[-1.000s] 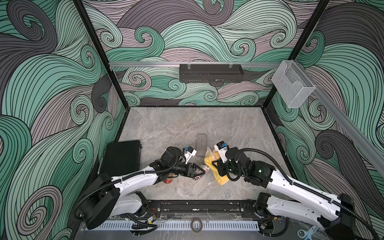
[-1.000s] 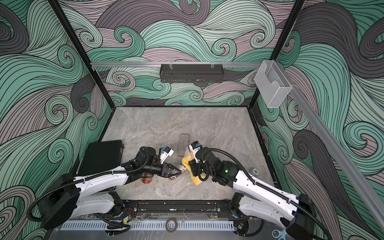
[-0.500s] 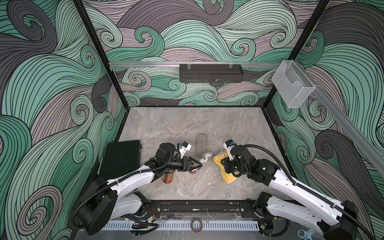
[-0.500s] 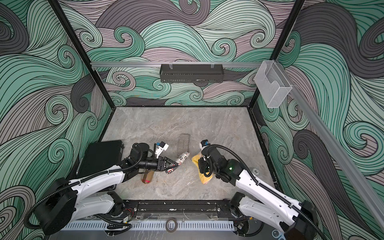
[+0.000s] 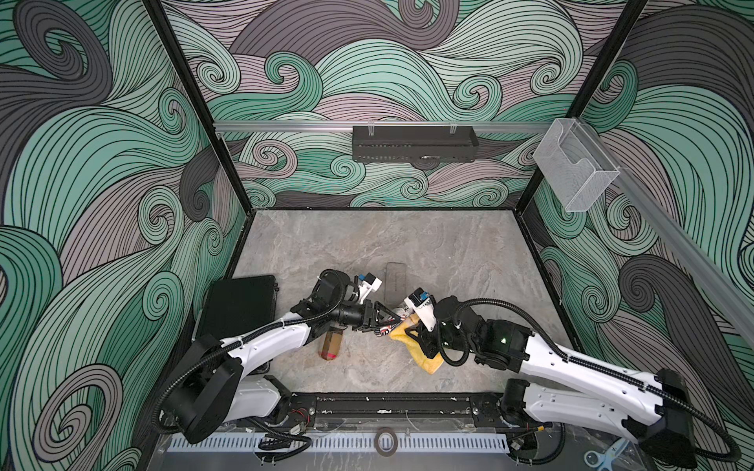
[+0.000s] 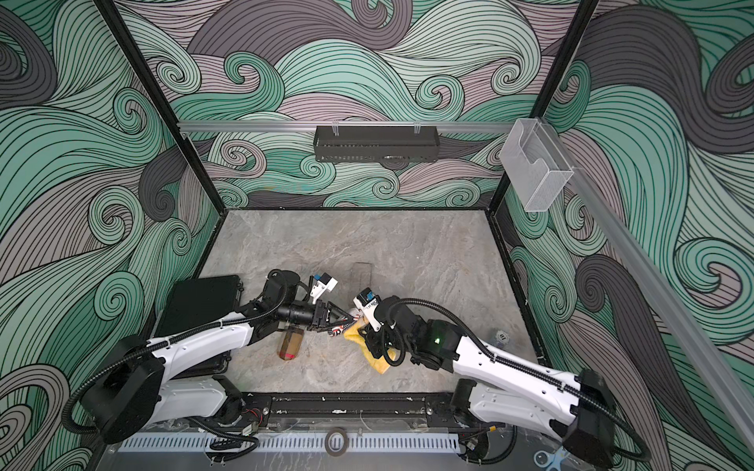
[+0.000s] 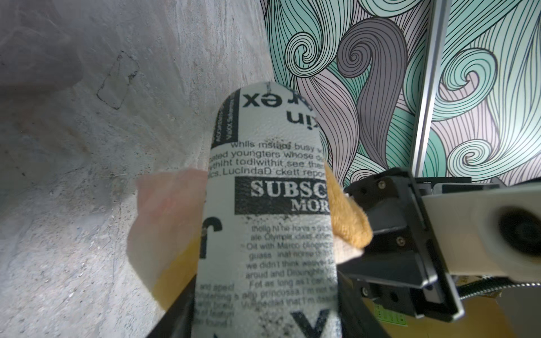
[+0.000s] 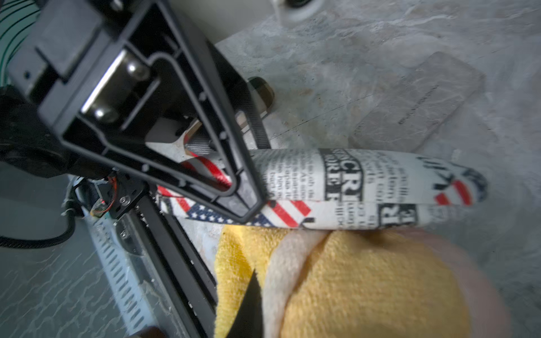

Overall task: Wipe the eyeglass case
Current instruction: Wipe the dirt from the eyeglass case.

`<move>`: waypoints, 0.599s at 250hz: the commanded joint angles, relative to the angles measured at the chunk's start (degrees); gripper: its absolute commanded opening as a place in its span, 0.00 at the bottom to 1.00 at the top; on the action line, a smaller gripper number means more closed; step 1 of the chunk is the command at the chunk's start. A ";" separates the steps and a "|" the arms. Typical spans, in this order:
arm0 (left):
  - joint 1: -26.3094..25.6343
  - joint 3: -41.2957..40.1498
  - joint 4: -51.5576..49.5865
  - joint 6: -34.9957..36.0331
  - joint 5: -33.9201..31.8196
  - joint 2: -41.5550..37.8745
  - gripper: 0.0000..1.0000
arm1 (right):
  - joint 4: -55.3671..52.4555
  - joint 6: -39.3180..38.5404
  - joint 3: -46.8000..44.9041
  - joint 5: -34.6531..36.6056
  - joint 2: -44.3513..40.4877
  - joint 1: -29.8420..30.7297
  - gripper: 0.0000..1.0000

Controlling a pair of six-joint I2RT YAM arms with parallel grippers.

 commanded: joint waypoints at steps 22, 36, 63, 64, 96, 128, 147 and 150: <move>0.07 2.28 -3.20 5.83 3.49 0.72 0.48 | -5.20 2.30 1.86 12.50 0.14 -6.28 0.00; 0.14 2.60 -3.23 6.05 3.16 1.11 0.48 | -5.30 2.32 1.85 11.98 0.09 -6.86 0.00; 0.48 5.12 -4.09 6.00 3.56 2.81 0.48 | -3.40 -0.06 3.08 3.24 0.06 -6.83 0.00; 0.48 5.24 -4.23 6.14 3.57 2.90 0.48 | -3.23 -0.19 3.08 2.89 0.01 -6.79 0.00; 1.91 7.39 -3.15 6.21 5.19 6.91 0.48 | 1.48 -3.42 3.36 -3.52 1.24 -5.49 0.00; 2.62 7.83 -3.32 7.50 5.02 7.33 0.48 | 2.08 -4.20 3.33 -1.67 1.32 -5.20 0.00; 2.67 7.81 -7.00 10.99 3.85 6.11 0.48 | 1.60 -3.13 2.84 2.17 0.80 -6.84 0.00; 2.61 7.62 -7.02 11.20 3.92 5.89 0.48 | 1.29 -2.94 2.90 2.71 0.83 -7.34 0.00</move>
